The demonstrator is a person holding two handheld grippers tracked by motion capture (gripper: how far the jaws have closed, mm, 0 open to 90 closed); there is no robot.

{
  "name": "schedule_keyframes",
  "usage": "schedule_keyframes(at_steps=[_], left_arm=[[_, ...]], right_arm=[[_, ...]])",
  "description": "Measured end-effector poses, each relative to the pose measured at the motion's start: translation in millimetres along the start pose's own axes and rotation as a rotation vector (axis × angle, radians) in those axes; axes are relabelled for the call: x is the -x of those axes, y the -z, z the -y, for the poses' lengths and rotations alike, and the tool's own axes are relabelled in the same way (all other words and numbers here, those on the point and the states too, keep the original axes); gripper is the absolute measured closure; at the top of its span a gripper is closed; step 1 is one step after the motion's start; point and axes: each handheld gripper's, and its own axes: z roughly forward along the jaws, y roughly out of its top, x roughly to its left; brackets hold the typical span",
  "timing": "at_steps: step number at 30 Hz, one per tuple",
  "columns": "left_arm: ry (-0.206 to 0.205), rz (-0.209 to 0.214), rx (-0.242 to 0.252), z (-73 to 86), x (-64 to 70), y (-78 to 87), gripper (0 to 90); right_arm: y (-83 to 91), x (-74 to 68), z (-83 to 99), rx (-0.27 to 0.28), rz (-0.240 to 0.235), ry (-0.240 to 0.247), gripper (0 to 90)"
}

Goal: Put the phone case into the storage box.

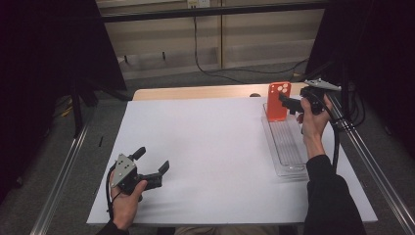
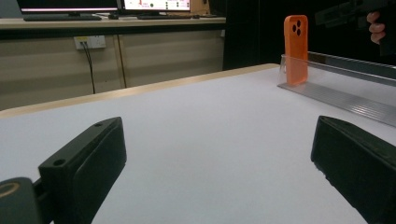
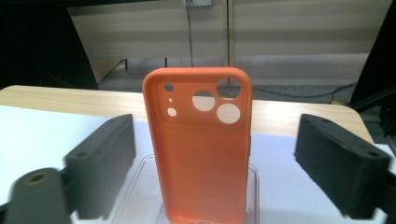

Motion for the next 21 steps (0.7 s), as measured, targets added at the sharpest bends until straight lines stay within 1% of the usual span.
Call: schedule_keyframes(at_steps=[1, 2, 3, 5, 7, 8, 10, 11, 12, 13, 16, 19, 21], left_arm=[[0.010, -0.002, 0.004, 0.1, 0.3, 0.5, 3.3], [0.002, -0.003, 0.006, -0.1, -0.5, 0.9, 3.3], [0.001, -0.001, 0.008, -0.5, -0.9, 1.3, 3.3], [0.001, 0.002, 0.012, -1.3, -0.7, 2.0, 3.3], [0.001, -0.004, 0.021, -2.1, -0.2, 2.9, 3.3], [-0.005, -0.008, 0.021, -2.3, -0.6, 3.8, 3.3], [0.000, -0.011, 0.023, -2.2, -0.4, 5.3, 3.3], [0.001, -0.012, 0.027, -2.4, -0.6, 5.8, 3.3], [0.009, -0.014, 0.030, -2.4, -0.3, 6.3, 3.3], [0.005, -0.016, 0.031, -2.6, -0.7, 6.8, 3.3], [0.006, -0.015, 0.032, -2.5, -0.9, 7.4, 3.3], [0.012, -0.015, 0.031, -2.2, -0.4, 7.3, 3.2], [0.009, -0.015, 0.032, -2.4, -0.6, 7.4, 3.3]], right_arm=[[1.6, -0.6, 1.5, 0.020, 0.000, 0.014, 11.8], [3.3, -1.2, 2.3, 0.034, 0.006, 0.019, 11.8], [4.8, -2.0, 2.6, 0.034, 0.008, 0.018, 11.1], [7.4, -2.9, 3.1, 0.044, -0.006, 0.017, 9.8], [9.5, -5.6, 3.7, 0.049, 0.002, 0.035, 9.1], [10.9, -7.2, 4.0, 0.041, -0.003, 0.039, 8.1], [14.3, -11.2, 3.7, 0.033, -0.020, 0.046, 5.7], [16.4, -13.1, 3.7, 0.049, -0.028, 0.059, 5.0], [18.4, -14.8, 3.7, 0.055, -0.031, 0.067, 5.0], [19.7, -16.3, 3.9, 0.054, -0.031, 0.074, 4.9], [22.2, -18.2, 7.5, 0.076, -0.034, 0.072, 5.0], [23.1, -18.3, 12.3, 0.075, -0.031, 0.064, 5.2], [23.8, -18.4, 15.2, 0.081, -0.034, 0.058, 6.2]])
